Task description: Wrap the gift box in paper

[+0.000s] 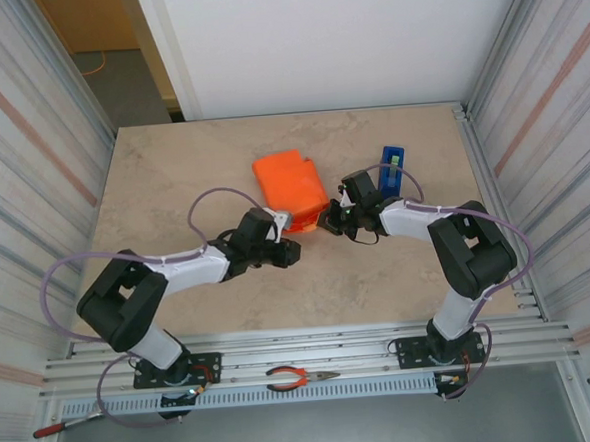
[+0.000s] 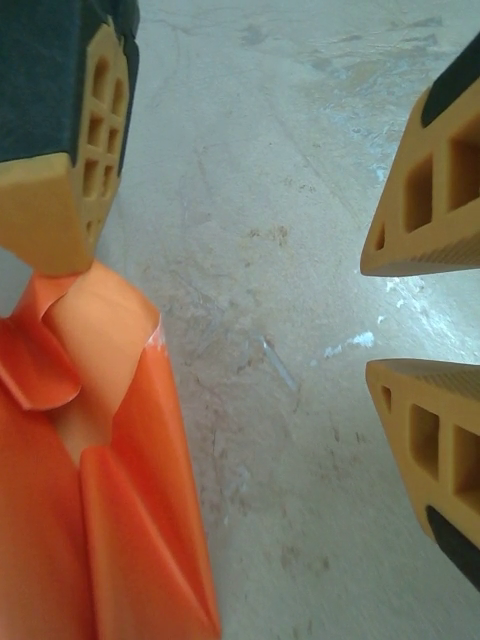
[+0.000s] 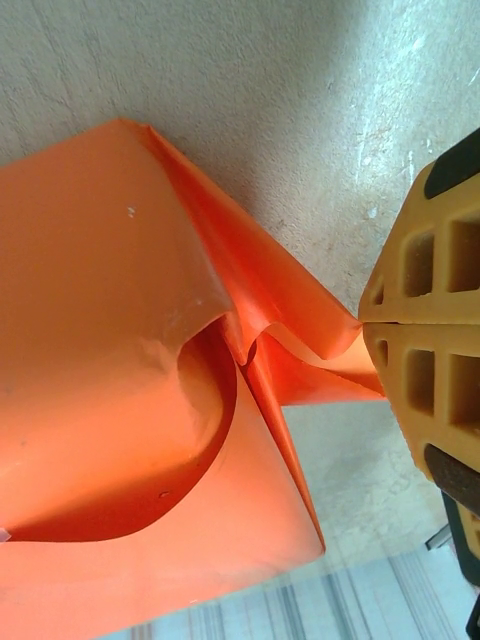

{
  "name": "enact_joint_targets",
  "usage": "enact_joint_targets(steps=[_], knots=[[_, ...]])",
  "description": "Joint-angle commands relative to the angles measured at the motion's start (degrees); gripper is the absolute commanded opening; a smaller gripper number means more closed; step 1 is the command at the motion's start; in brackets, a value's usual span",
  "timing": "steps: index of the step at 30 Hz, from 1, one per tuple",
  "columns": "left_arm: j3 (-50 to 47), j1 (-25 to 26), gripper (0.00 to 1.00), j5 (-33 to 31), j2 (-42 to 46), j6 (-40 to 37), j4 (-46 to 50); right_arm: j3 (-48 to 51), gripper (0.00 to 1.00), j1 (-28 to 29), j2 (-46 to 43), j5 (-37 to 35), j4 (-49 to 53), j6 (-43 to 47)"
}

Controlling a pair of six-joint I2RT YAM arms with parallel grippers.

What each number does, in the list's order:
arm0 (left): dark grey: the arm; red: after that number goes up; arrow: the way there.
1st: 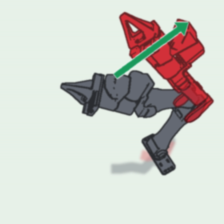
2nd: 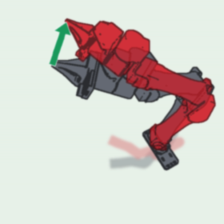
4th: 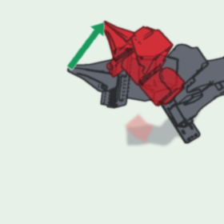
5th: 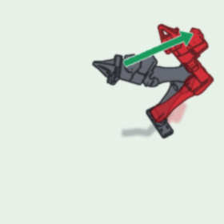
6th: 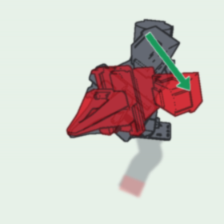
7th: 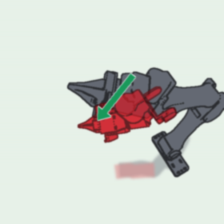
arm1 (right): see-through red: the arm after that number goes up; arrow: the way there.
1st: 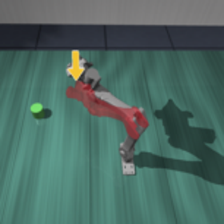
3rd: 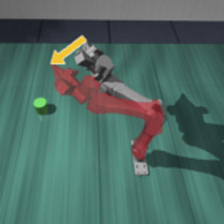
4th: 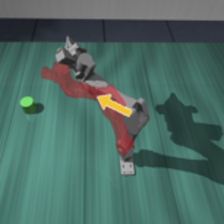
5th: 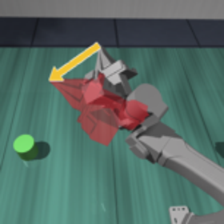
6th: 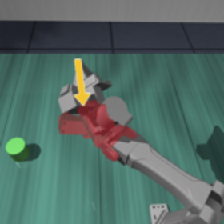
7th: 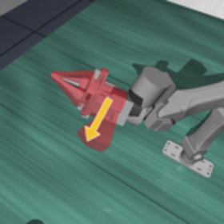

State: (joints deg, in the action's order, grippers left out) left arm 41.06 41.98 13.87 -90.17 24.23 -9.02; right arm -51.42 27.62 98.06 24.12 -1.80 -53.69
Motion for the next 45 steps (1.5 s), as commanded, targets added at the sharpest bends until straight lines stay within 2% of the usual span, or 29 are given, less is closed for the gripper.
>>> enact_joint_targets(steps=[1, 11, 16, 18, 19, 21, 23, 27, 31, 38, 45], knots=[[1.05, 1.11, 0.28, 0.58, -2.64, 0.21, -4.21, -0.98, 0.00, -0.37, -2.14, 1.53, -1.07, -1.55], [5.49, 1.97, 0.24, -1.21, -10.47, 0.90, -8.37, -1.05, 0.00, -0.34, -1.71, 2.29, -1.71, -2.03], [8.28, 2.00, 0.23, -5.85, -13.38, 0.91, -8.74, -0.74, 0.00, -0.21, -1.75, 2.53, -1.97, -2.12], [8.94, 1.97, 0.22, -9.66, -13.97, 0.87, -8.67, -0.56, 0.00, -0.28, -1.90, 2.77, -1.98, -2.12], [9.03, 1.99, 0.22, -11.64, -14.03, 0.70, -8.89, -0.45, 0.03, -0.30, -2.12, 2.91, -1.98, -2.12], [9.81, 1.85, 0.21, -14.31, -14.03, -0.04, -8.34, 0.19, 0.19, -0.88, -3.29, 3.09, -1.99, -1.93], [10.31, 1.62, 0.21, -15.24, -13.77, -0.56, -8.05, 1.28, 0.29, -1.94, -4.86, 3.01, -1.89, -1.62], [11.00, 1.01, 0.21, -15.28, -13.19, -0.85, -7.55, 4.05, 0.32, -4.51, -7.76, 2.24, -1.19, -0.38], [11.39, 0.56, 0.21, -15.02, -13.19, -0.35, -7.60, 6.90, 0.27, -5.63, -7.61, 2.38, -3.50, 0.29], [11.85, 0.23, 0.21, -15.78, -12.74, -0.19, -6.80, 9.05, 0.00, -2.61, -1.38, 3.10, -11.96, 0.82], [12.47, 0.21, 0.22, -15.45, -12.75, -0.18, -6.01, 7.07, 0.00, 0.06, 4.51, 3.28, -17.66, -1.19]])
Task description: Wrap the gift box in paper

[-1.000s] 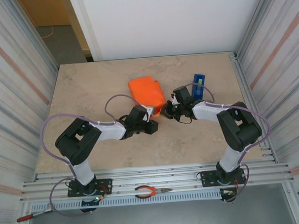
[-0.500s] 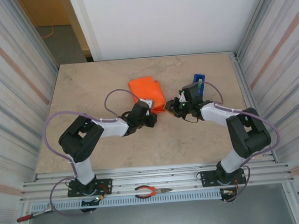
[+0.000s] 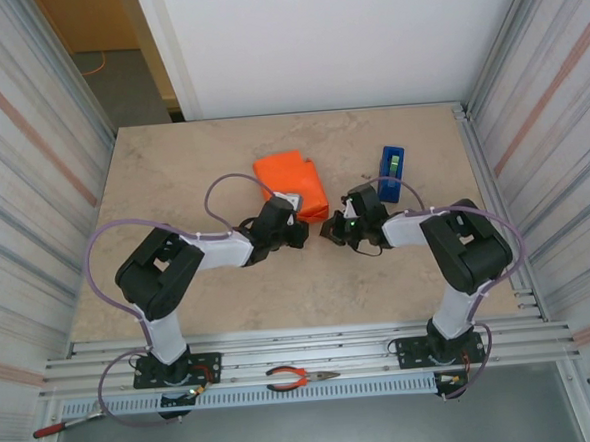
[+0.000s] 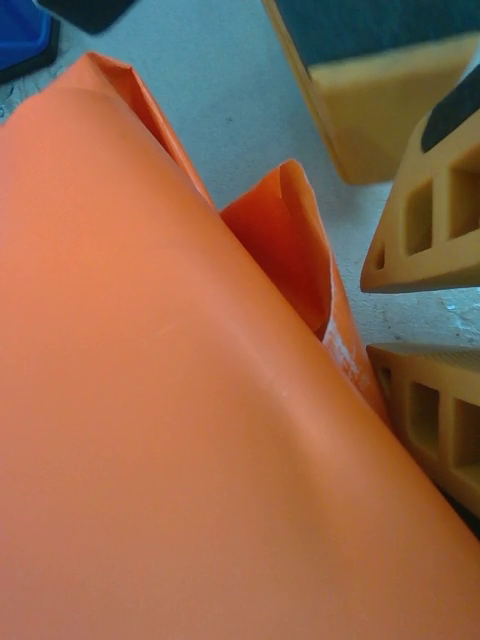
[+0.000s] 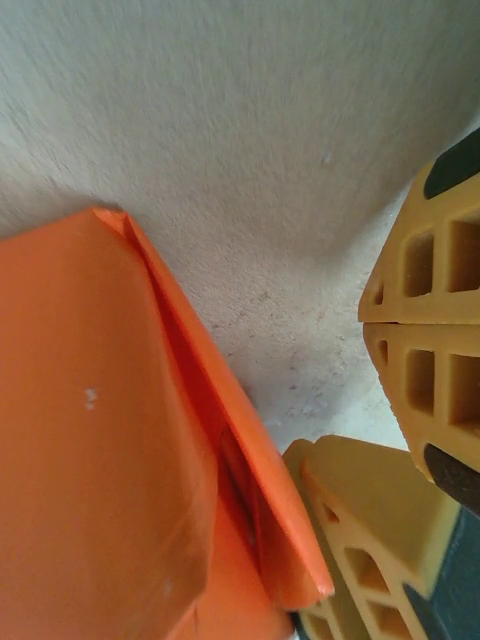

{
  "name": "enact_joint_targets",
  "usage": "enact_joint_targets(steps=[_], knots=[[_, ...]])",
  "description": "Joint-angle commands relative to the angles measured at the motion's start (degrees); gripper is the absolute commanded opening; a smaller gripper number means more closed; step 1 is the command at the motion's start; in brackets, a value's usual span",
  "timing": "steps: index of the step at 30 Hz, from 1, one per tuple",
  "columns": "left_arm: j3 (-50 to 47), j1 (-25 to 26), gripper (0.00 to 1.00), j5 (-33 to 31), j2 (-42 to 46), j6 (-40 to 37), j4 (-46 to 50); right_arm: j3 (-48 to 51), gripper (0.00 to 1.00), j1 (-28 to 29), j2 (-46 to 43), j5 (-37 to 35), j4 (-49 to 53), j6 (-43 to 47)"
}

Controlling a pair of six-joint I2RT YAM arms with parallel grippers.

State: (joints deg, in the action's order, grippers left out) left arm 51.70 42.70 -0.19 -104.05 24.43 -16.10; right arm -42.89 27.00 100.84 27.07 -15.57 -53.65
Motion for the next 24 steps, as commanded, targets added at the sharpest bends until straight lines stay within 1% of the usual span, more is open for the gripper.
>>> enact_joint_targets(steps=[1, 5, 9, 12, 15, 19, 22, 24], knots=[[1.94, -0.60, 0.22, -1.31, 1.19, -0.51, 1.22, -1.88, 0.00, 0.80, 2.34, 0.38, -4.23, -1.41], [3.08, -0.66, 0.22, 0.56, 2.00, -1.09, 3.01, -3.11, 0.00, 0.96, 4.81, 0.33, -6.59, -2.93], [3.32, -1.24, 0.23, 4.91, 5.33, -2.45, 5.28, -4.16, 0.00, 0.86, 5.88, 0.34, -7.72, -3.83], [3.41, -2.96, 0.25, 8.80, 9.04, -4.14, 7.81, -5.20, 0.00, 0.79, 6.39, 0.43, -7.74, -3.92], [4.86, -6.05, 0.28, 12.89, 11.75, -6.19, 11.16, -6.26, 0.00, 0.77, 7.14, 0.83, -7.75, -4.09], [9.67, -9.54, 0.37, 16.54, 12.65, -12.03, 18.69, -6.97, 0.00, 0.68, 7.64, 1.30, -8.18, -4.45], [14.05, -10.58, 0.47, 17.67, 11.58, -17.67, 24.68, -7.21, 0.00, 0.60, 7.70, 1.54, -8.32, -4.40], [16.36, -10.64, 0.53, 16.97, 10.47, -21.69, 28.09, -7.20, 0.00, 0.57, 7.71, 1.58, -8.33, -4.53]])
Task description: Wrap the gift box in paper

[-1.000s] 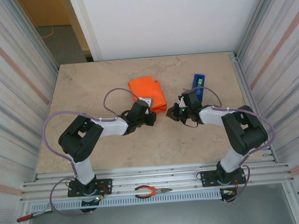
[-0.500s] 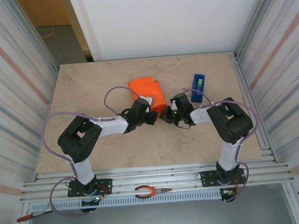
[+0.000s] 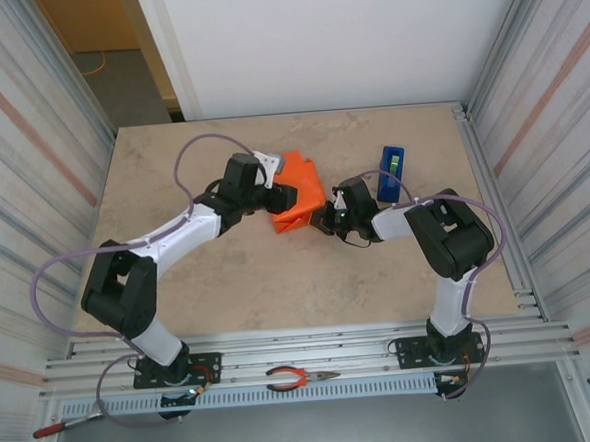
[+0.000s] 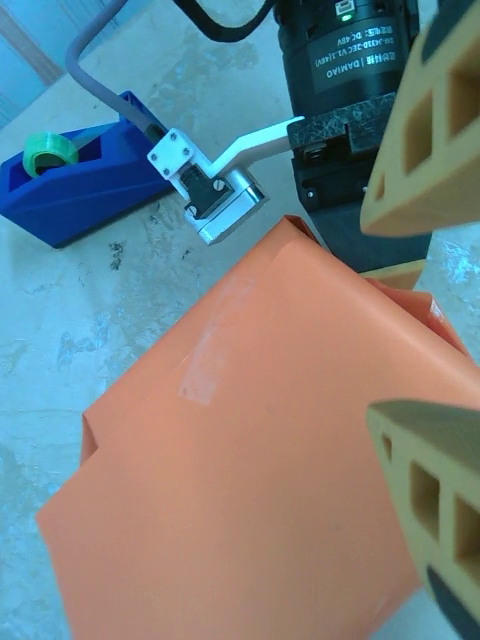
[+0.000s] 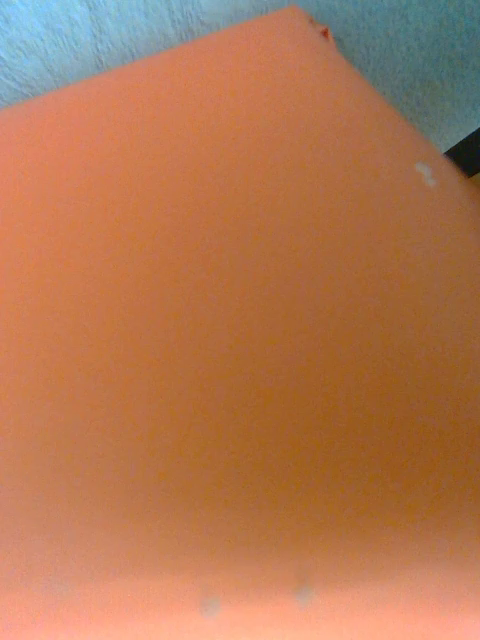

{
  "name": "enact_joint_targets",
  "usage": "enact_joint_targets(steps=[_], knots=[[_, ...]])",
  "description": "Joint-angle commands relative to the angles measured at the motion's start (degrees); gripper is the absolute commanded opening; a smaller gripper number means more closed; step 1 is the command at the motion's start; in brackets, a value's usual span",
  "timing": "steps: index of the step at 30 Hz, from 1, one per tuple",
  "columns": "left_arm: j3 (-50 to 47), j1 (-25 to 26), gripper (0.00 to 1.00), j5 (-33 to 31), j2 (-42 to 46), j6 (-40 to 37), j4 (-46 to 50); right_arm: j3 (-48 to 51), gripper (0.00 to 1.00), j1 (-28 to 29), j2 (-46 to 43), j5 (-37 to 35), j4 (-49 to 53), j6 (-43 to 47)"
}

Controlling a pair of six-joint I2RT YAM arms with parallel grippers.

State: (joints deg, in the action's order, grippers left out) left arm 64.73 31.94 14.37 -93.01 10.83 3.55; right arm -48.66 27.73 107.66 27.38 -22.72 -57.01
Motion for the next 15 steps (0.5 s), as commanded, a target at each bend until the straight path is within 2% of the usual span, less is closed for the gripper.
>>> enact_joint_targets(steps=[1, 4, 10, 15], knots=[[4.26, 0.14, 0.56, 1.71, -1.19, -9.93, 9.87, -1.37, 0.00, -0.22, 0.90, 1.36, -1.28, -1.16], [5.71, 0.19, 0.62, -0.16, -3.09, -14.34, 12.10, -1.24, 0.00, -0.39, 0.96, 1.60, -1.57, -1.33], [4.42, 1.38, 0.65, -5.92, -4.89, -19.90, 11.63, -1.59, 0.00, -0.97, 1.41, 2.33, -1.62, -1.60], [2.36, 5.60, 0.68, -13.71, -6.05, -25.58, 8.68, -2.07, 0.00, -1.27, 1.46, 2.51, -1.39, -1.70]])
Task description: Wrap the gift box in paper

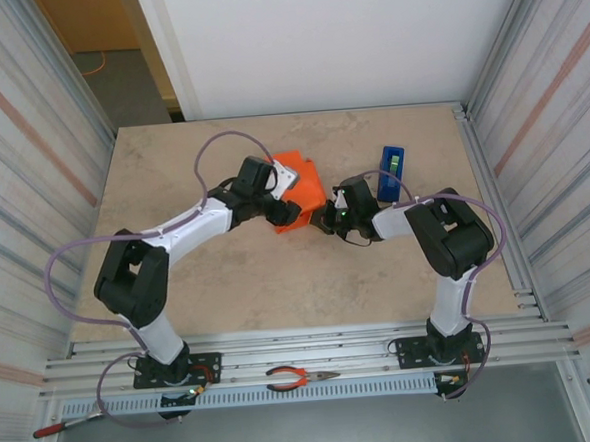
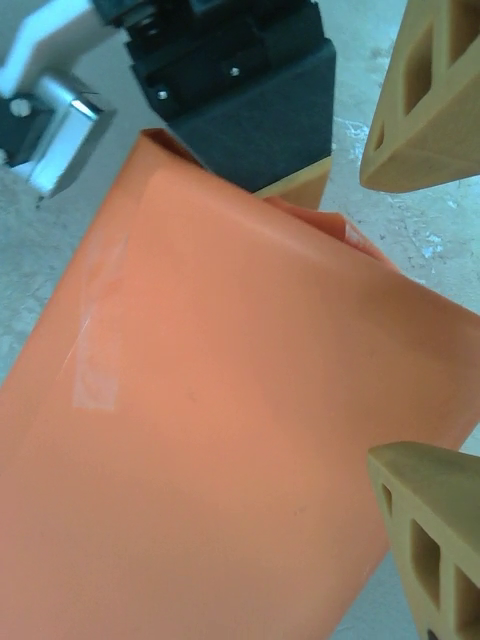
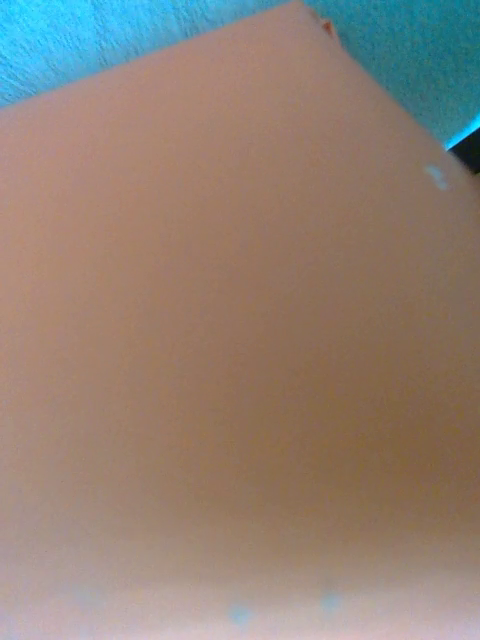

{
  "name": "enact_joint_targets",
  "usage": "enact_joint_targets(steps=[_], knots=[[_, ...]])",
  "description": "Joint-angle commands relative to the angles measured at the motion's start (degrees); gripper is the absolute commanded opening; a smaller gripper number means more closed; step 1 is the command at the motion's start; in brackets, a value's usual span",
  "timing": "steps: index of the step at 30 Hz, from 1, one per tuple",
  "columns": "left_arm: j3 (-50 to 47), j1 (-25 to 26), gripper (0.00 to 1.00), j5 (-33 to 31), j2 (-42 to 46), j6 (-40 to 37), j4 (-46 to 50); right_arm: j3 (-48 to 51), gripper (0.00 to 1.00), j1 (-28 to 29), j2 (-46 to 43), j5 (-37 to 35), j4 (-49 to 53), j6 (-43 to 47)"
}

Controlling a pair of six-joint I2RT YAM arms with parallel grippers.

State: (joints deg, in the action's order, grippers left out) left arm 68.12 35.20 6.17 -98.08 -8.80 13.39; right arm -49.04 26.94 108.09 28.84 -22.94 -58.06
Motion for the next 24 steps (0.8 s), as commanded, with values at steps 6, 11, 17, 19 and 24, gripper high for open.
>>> enact_joint_targets(steps=[6, 11, 17, 19, 24], knots=[[-3.03, 4.62, 0.71, -13.16, -2.77, -9.01, -5.22, -1.94, 0.00, -0.57, 1.47, 1.06, -0.88, -0.69], [-4.41, 4.91, 0.72, -13.83, -2.91, -9.59, -6.93, -1.86, 0.00, -0.57, 1.68, 1.14, -1.07, -0.82], [-5.86, 6.08, 0.73, -15.44, -4.11, -10.70, -8.46, -1.85, 0.00, -0.72, 1.61, 1.40, -1.10, -0.82], [-6.35, 6.35, 0.74, -16.00, -4.24, -10.95, -9.11, -1.85, 0.00, -0.84, 1.69, 1.45, -1.10, -0.90], [-9.42, 7.24, 0.76, -21.26, -3.36, -11.76, -13.73, -1.83, 0.00, -0.82, 1.69, 1.55, -1.06, -0.91]])
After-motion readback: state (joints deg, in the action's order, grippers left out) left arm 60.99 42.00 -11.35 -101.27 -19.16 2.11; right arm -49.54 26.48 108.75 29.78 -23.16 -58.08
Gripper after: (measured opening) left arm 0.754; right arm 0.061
